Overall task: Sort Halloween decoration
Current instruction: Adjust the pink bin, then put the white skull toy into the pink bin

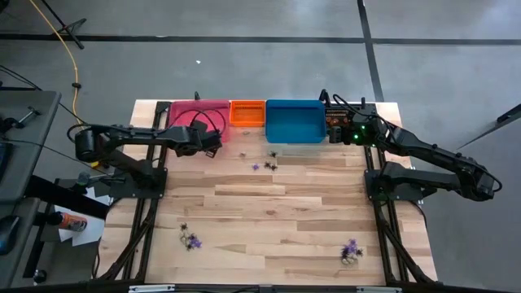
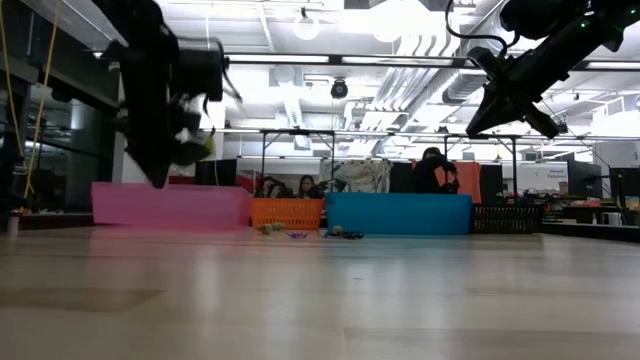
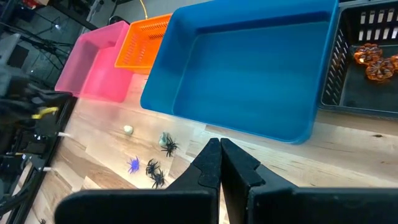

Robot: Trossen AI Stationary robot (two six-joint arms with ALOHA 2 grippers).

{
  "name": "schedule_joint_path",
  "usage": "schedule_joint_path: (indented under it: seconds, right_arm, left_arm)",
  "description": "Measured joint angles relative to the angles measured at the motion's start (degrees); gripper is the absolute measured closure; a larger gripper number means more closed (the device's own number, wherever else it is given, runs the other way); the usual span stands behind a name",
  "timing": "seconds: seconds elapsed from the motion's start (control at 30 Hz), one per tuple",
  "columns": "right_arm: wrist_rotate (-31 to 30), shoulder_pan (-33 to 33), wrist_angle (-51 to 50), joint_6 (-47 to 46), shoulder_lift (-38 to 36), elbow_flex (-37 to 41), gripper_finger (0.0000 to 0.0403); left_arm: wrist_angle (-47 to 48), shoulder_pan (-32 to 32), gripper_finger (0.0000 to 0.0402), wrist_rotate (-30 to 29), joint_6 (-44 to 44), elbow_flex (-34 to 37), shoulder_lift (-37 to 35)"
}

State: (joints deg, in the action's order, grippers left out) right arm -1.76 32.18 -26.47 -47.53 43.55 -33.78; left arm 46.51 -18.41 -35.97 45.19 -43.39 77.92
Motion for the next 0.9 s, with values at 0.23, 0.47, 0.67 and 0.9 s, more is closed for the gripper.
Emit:
schedule_joint_path:
  seconds: [0.23, 0.47, 0.67, 0.9]
  right_arm:
    - [0.00, 0.02, 0.03, 0.02, 0.00, 0.00, 0.0402]
    - [0.00, 0.02, 0.03, 0.02, 0.00, 0.00, 0.0402]
    - [0.00, 0.02, 0.03, 0.02, 0.00, 0.00, 0.0402]
    - [0.01, 0.00, 0.01, 0.02, 0.00, 0.00, 0.0402]
  left_arm:
    - [-5.02, -0.46, 0.0401, 0.32, -7.01, -6.23, -5.27]
    - [-24.41, -3.61, 0.0401, 12.05, -6.34, -7.76, -2.85]
    - [-36.55, -1.00, 0.0401, 15.22, 2.57, -7.76, 6.72]
    - [-41.12, 5.22, 0.0401, 9.40, 10.76, -8.82, 16.67]
